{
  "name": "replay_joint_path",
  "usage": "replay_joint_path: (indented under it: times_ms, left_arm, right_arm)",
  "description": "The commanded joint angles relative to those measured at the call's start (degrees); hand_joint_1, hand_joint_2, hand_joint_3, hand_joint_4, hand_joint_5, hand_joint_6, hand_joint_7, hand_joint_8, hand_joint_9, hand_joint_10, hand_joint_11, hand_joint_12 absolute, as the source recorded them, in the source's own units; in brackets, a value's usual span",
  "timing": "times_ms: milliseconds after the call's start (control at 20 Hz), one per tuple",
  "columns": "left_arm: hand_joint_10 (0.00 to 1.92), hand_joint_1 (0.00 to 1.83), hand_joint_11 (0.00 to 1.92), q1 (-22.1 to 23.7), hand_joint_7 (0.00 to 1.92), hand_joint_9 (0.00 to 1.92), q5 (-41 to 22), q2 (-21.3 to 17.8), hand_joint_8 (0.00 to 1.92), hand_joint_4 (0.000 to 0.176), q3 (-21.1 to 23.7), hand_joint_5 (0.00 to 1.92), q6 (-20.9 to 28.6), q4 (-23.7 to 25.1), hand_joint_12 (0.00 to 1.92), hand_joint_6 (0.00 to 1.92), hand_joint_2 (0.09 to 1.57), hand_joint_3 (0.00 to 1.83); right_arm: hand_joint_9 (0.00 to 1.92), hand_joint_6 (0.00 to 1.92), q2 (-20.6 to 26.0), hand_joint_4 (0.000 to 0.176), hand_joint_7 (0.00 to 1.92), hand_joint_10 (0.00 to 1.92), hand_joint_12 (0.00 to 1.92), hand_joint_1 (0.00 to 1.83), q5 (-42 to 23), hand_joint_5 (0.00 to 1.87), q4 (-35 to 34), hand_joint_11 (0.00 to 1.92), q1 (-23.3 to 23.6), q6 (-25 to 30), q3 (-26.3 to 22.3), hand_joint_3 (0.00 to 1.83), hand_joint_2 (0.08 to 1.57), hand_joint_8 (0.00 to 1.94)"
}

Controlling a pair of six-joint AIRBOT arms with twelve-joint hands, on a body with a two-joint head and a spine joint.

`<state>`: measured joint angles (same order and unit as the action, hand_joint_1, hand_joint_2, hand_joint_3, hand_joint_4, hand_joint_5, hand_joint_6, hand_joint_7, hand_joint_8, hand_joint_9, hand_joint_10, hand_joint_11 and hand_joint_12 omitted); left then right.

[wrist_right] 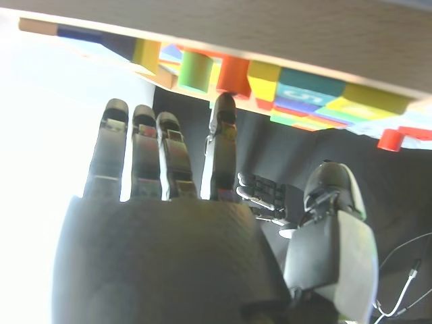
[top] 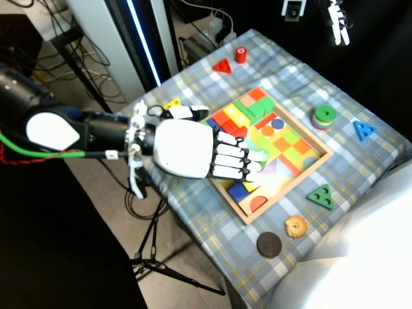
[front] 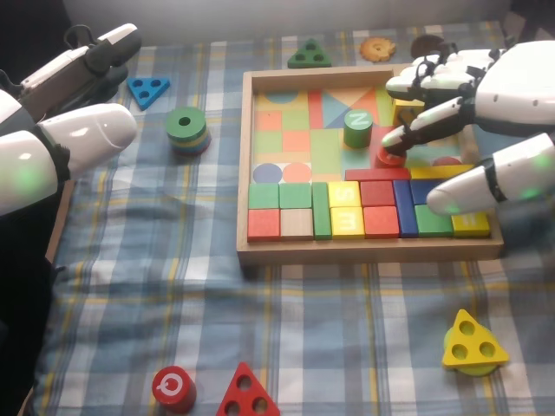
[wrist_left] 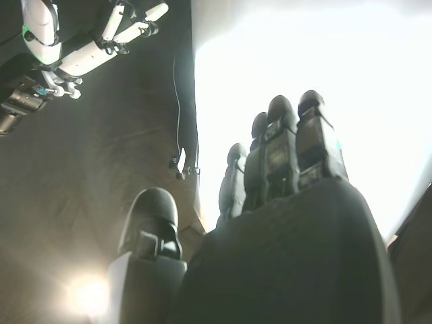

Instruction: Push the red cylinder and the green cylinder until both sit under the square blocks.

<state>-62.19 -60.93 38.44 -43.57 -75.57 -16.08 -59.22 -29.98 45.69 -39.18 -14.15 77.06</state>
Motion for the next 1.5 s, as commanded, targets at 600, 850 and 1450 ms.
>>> replay_joint_path:
  times_ms: [600,850,1450]
  left_arm:
    - [0.00,0.00,0.00,0.2,0.11,0.15,-6.9,0.1,0.00,0.176,0.0,0.08,0.8,0.2,0.00,0.00,1.31,0.00]
    - [0.00,0.00,0.00,0.2,0.10,0.16,-6.9,0.1,0.00,0.176,0.0,0.06,0.9,0.2,0.00,0.00,1.31,0.00]
    - [0.01,0.00,0.00,0.0,0.12,0.17,-6.9,0.1,0.00,0.176,0.0,0.07,1.2,0.1,0.00,0.00,1.31,0.00]
  right_arm:
    - [0.00,0.00,3.4,0.176,0.00,0.00,0.00,0.00,-3.2,0.46,-3.6,0.00,-2.4,-0.1,-2.4,0.00,0.99,0.00]
    - [0.00,0.00,5.9,0.176,0.00,0.00,0.00,0.00,-3.2,0.47,-4.1,0.00,-2.9,-0.1,-3.2,0.01,1.00,0.00]
    - [0.00,0.00,7.9,0.176,0.00,0.00,0.00,0.00,-3.2,0.45,-4.7,0.00,-4.6,-0.1,-4.4,0.01,1.02,0.00]
